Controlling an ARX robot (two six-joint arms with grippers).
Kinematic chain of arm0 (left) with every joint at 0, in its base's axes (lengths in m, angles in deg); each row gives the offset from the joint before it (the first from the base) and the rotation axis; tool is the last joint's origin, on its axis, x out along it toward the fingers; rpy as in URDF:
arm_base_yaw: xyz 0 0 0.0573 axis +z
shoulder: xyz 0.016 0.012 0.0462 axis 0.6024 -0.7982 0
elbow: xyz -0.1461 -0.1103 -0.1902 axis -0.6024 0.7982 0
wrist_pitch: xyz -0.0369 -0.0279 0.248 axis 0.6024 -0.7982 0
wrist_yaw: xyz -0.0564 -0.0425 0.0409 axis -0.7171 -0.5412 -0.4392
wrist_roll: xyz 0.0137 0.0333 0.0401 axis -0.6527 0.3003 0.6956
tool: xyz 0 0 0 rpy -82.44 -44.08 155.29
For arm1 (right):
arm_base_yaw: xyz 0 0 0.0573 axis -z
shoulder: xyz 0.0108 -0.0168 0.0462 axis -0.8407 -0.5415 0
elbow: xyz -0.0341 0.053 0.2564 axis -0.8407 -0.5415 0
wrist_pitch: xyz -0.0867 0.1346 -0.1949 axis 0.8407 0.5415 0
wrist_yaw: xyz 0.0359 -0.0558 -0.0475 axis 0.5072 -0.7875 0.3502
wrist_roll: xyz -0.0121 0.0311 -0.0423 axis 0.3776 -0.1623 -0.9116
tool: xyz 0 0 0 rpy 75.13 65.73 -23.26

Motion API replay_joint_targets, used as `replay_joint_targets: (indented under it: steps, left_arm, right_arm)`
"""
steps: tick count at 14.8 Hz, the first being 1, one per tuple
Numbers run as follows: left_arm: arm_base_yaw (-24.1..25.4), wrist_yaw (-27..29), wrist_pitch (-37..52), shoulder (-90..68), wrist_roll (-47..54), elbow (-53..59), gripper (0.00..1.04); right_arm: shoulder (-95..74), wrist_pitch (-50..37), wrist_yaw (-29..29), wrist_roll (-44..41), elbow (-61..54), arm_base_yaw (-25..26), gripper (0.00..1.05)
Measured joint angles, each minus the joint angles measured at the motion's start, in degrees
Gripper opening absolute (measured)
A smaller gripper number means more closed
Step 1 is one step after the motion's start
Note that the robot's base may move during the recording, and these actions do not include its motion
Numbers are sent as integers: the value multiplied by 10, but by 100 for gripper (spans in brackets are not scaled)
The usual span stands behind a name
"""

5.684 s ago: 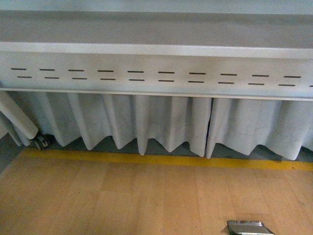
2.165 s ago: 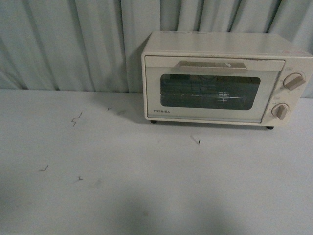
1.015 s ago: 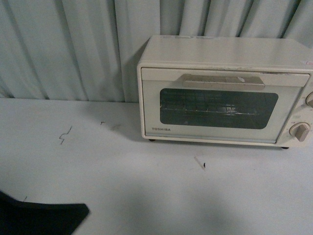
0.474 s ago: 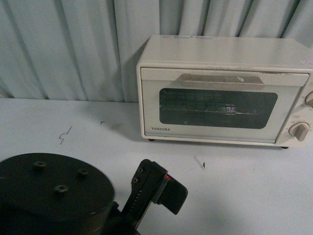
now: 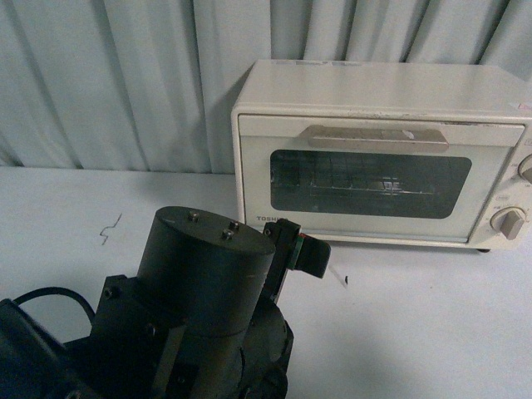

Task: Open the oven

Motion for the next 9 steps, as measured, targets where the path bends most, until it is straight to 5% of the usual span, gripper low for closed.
replay_joint_targets:
  steps: [9]
  left_arm:
    - [31, 12, 14, -37, -48, -63, 98]
  right_arm:
    - [0, 0, 0, 0, 0, 0, 98]
